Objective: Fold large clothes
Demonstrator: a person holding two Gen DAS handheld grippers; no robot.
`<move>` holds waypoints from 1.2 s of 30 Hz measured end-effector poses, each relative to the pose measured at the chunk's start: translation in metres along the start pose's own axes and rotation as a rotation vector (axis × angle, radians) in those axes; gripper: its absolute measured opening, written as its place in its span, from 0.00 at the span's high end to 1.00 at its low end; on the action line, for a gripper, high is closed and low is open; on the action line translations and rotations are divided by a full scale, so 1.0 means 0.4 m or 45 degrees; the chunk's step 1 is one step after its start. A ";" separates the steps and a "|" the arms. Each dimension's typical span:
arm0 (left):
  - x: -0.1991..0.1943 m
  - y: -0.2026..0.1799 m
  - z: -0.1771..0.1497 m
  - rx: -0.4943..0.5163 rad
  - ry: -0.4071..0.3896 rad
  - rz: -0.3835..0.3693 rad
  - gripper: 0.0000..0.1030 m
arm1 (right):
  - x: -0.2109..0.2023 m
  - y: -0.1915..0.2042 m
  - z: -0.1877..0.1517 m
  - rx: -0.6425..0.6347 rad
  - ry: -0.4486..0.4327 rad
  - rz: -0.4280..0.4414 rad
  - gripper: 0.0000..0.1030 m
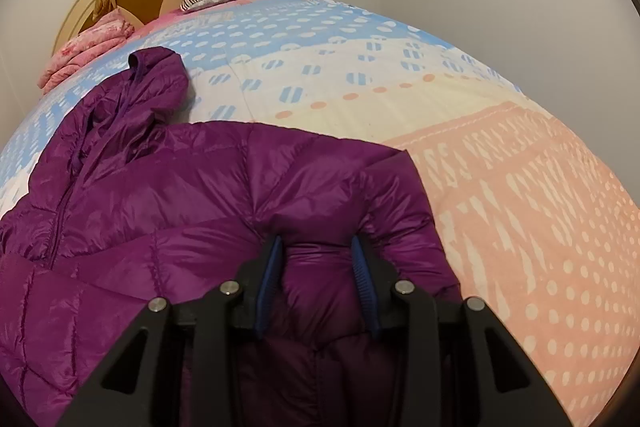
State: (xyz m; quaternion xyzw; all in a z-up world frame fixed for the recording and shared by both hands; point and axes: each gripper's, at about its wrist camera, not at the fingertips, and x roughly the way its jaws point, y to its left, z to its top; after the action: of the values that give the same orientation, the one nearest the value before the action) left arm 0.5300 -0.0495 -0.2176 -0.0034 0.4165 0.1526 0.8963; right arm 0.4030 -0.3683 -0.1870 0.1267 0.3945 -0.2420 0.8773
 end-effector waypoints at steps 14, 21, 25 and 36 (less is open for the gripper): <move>0.000 0.003 0.000 0.001 0.003 -0.004 0.04 | 0.001 0.006 -0.002 -0.015 -0.001 -0.016 0.60; -0.010 0.002 0.004 0.008 0.021 -0.001 0.04 | 0.002 0.006 0.003 -0.017 0.002 -0.015 0.60; -0.142 0.002 -0.016 -0.008 -0.051 -0.135 0.04 | -0.046 0.009 0.011 -0.056 -0.002 0.004 0.48; -0.168 -0.173 -0.128 0.302 -0.049 -0.190 0.04 | -0.079 0.076 -0.091 -0.157 0.001 0.150 0.34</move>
State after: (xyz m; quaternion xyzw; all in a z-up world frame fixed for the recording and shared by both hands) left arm 0.4702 -0.1406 -0.2094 0.0746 0.4130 0.0354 0.9070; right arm 0.3780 -0.3170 -0.1861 0.0955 0.4009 -0.1650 0.8961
